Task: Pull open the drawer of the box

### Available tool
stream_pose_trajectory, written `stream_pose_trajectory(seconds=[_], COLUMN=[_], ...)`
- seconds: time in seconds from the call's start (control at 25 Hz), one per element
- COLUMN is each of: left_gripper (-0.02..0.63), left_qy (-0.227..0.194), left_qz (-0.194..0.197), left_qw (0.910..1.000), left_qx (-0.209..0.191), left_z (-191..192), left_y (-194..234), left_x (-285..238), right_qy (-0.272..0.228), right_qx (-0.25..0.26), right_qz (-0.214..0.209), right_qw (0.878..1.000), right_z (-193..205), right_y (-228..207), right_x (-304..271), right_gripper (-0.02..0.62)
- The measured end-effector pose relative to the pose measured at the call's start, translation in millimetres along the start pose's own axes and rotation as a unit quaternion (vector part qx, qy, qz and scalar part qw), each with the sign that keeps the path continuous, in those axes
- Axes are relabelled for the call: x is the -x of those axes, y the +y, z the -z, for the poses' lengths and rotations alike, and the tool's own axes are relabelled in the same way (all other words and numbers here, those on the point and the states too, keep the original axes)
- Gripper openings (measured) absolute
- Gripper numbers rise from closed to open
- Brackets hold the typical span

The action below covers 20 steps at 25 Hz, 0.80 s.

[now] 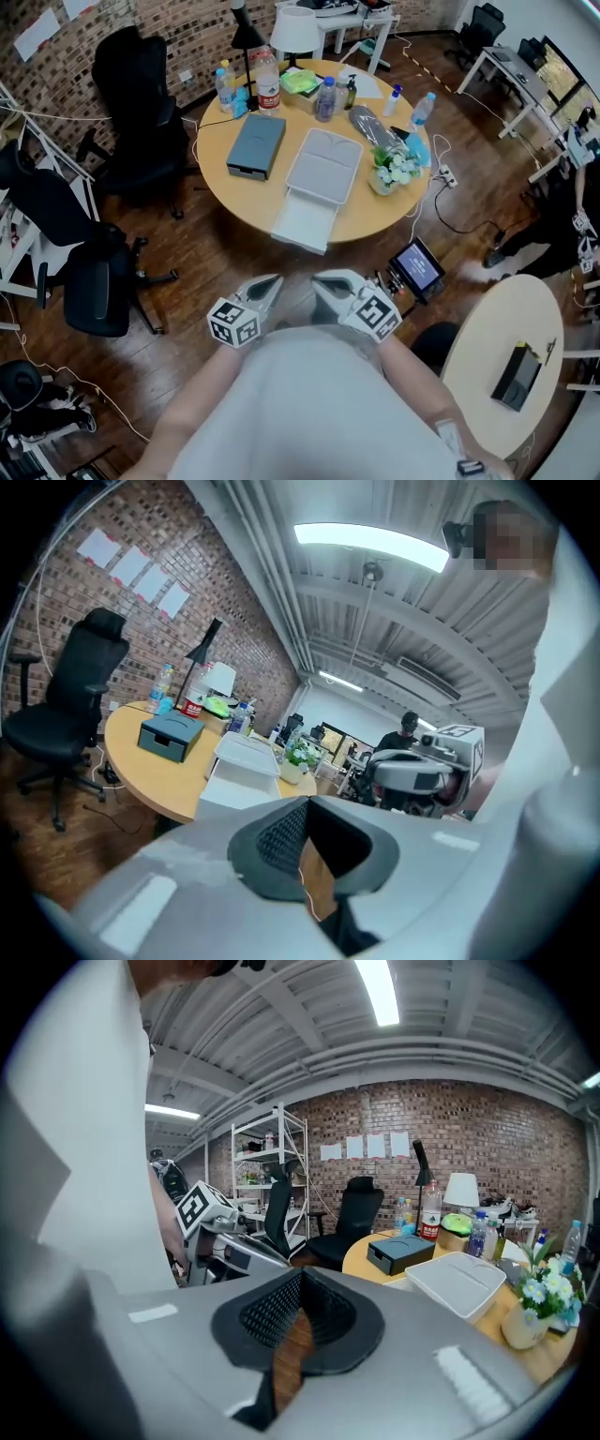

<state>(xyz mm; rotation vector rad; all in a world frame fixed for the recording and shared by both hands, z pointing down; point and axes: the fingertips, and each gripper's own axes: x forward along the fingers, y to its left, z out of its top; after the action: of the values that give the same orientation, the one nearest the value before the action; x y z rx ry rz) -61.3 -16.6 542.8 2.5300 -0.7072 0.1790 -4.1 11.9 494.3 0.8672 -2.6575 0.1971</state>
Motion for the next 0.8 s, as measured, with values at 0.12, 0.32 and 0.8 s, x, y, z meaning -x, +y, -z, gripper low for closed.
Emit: stream_pose_trajectory(seconds=[0.12,0.32,0.8], left_gripper=[0.005,0.005,0.005], left_qy=[0.007,0.013,0.022], left_qz=[0.019,0.046,0.041], left_qw=[0.9996,0.997,0.9962], left_qx=[-0.022,-0.061,-0.074], left_z=[-1,-5,4], left_y=[-12,-35,-31], left_x=[0,3,16], right_qy=[-0.003,-0.019,-0.024], right_qx=[-0.015,-0.034,-0.038], right_qz=[0.011,0.034,0.045], right_qw=[1.0,0.999,0.998], right_z=[7,14,10], right_y=[6,10,25], right_x=[6,14,10], right_gripper=[-0.002,-0.002,-0.002])
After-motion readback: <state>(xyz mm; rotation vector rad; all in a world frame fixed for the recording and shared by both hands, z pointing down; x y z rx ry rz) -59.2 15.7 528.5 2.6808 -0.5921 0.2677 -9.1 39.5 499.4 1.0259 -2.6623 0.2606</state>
